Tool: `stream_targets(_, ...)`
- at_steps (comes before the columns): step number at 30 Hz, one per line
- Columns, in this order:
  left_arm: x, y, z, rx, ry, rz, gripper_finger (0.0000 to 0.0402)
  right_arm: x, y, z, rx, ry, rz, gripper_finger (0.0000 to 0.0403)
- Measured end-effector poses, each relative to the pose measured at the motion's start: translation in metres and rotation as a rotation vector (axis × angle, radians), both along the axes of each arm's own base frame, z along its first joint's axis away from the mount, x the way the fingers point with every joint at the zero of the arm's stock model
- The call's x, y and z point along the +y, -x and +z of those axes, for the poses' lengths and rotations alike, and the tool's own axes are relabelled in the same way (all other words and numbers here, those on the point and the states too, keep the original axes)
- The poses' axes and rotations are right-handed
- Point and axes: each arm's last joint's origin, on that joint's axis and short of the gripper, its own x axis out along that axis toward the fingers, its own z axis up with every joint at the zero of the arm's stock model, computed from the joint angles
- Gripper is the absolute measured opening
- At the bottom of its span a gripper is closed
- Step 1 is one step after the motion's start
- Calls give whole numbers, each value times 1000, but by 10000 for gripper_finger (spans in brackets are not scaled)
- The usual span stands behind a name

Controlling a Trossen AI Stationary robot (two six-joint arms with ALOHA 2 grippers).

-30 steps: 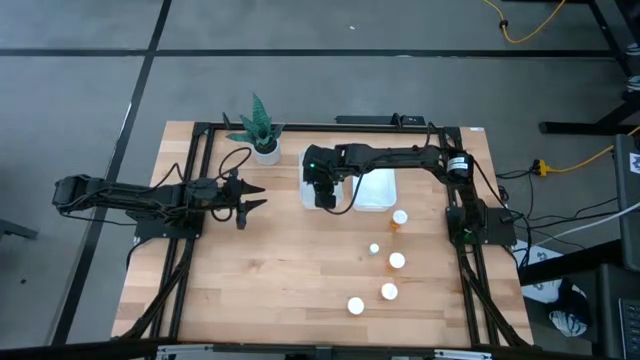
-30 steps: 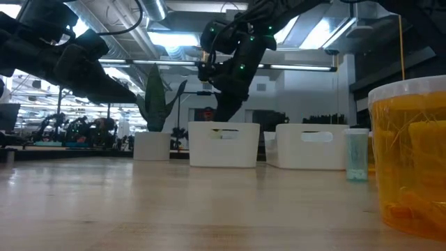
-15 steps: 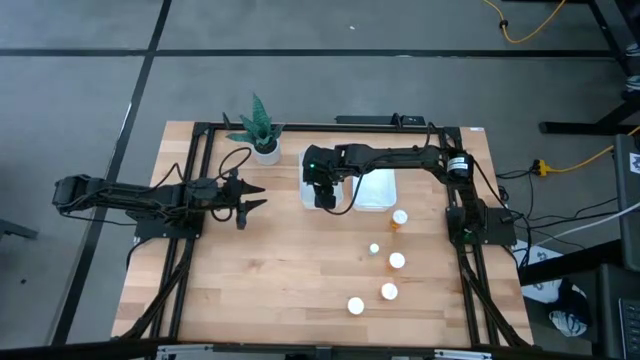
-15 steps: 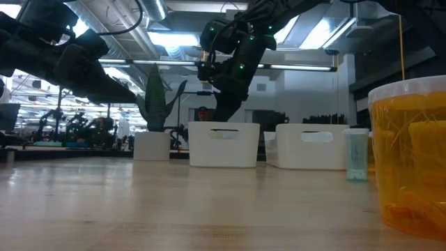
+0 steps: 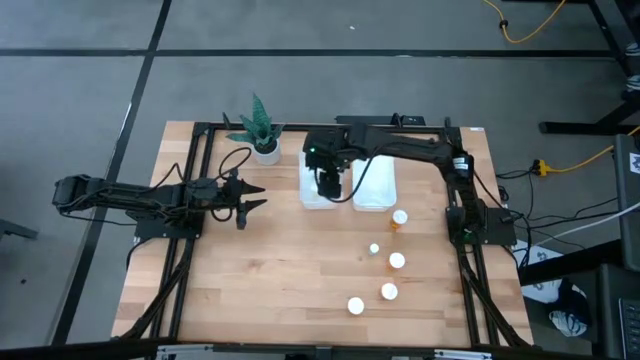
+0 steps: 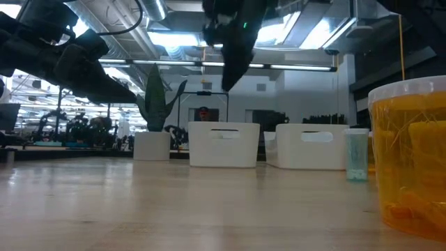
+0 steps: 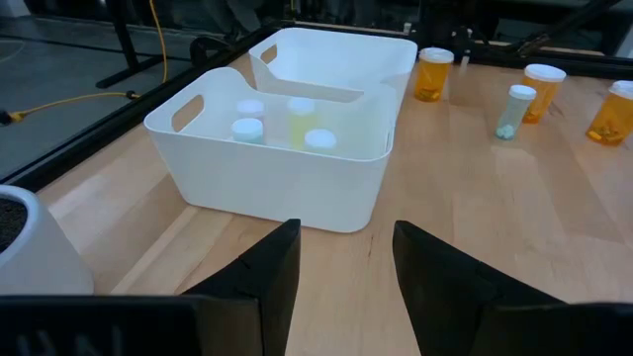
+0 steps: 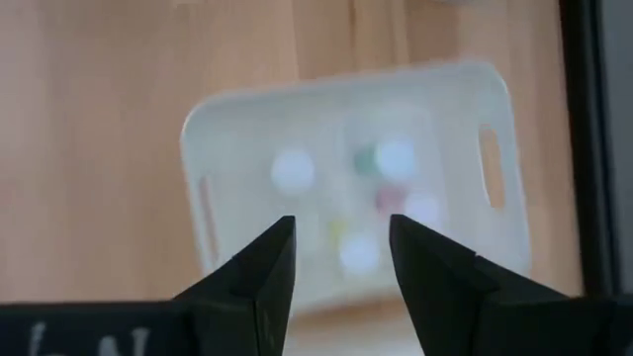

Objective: Pick and place medicine bottles into bin by pill shape (circle, oval)
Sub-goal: Put the green pill bottle into the left white bin

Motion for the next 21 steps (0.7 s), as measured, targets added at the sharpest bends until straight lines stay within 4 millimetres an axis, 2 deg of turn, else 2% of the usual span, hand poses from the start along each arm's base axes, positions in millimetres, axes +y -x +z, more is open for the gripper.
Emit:
stream_targets(5, 0, 0, 0, 0, 0, 0, 155, 18, 21, 36, 127, -41, -18, 168)
stream_targets(7, 0, 0, 0, 0, 0, 0, 155, 28, 30, 43, 193, -55, -18, 168)
stream_targets(12, 0, 0, 0, 0, 0, 0, 155, 56, 38, 53, 171, -90, 60, 168)
stream_targets(17, 0, 0, 0, -1, 0, 0, 155, 88, 53, 54, 196, -100, 144, 168)
stream_targets(21, 0, 0, 0, -1, 0, 0, 155, 112, 76, 45, 253, -101, 179, 168)
